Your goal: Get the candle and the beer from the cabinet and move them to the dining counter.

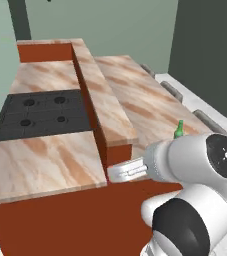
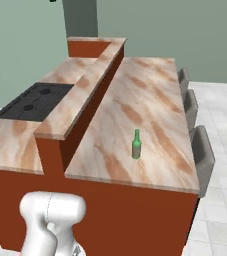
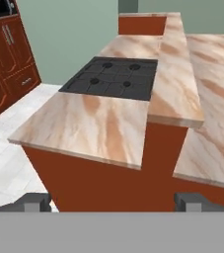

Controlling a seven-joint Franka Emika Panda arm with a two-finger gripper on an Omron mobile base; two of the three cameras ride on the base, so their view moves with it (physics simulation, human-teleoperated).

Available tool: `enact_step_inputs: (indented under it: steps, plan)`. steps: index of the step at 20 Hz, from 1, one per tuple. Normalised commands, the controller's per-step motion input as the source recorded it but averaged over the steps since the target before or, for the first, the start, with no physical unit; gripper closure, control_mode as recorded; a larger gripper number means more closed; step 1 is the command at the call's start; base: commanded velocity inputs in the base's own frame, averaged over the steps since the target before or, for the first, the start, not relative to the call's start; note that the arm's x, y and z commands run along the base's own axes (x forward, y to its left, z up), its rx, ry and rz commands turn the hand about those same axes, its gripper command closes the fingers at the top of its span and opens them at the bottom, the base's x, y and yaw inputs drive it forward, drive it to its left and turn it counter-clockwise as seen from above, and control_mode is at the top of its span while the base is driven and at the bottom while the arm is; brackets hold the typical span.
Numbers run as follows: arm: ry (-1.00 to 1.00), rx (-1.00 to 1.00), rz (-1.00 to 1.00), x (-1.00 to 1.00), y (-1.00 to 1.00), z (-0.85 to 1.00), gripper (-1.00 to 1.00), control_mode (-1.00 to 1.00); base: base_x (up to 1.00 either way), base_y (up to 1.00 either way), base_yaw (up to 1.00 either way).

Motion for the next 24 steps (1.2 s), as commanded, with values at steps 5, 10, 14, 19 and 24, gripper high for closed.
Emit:
enact_step_inputs:
  steps: [5, 10, 14, 19, 24]
  plan:
    - [0.0, 0.0, 0.0, 0.0, 0.0, 0.0, -1.0, 1.0, -0.23, 1.0, 0.23]
    - [0.0, 0.0, 0.0, 0.0, 0.0, 0.0, -1.0, 1.0, -0.12, 0.75, 0.3]
    - [0.0, 0.0, 0.0, 0.0, 0.0, 0.0, -1.0, 1.0, -0.22, 0.23, 0.38]
    - [0.0, 0.0, 0.0, 0.0, 0.0, 0.0, -1.0, 1.0, -0.09, 0.16, 0.42]
    - [0.0, 0.0, 0.0, 0.0, 0.0, 0.0, -1.0, 1.0, -0.02, 0.09, 0.46]
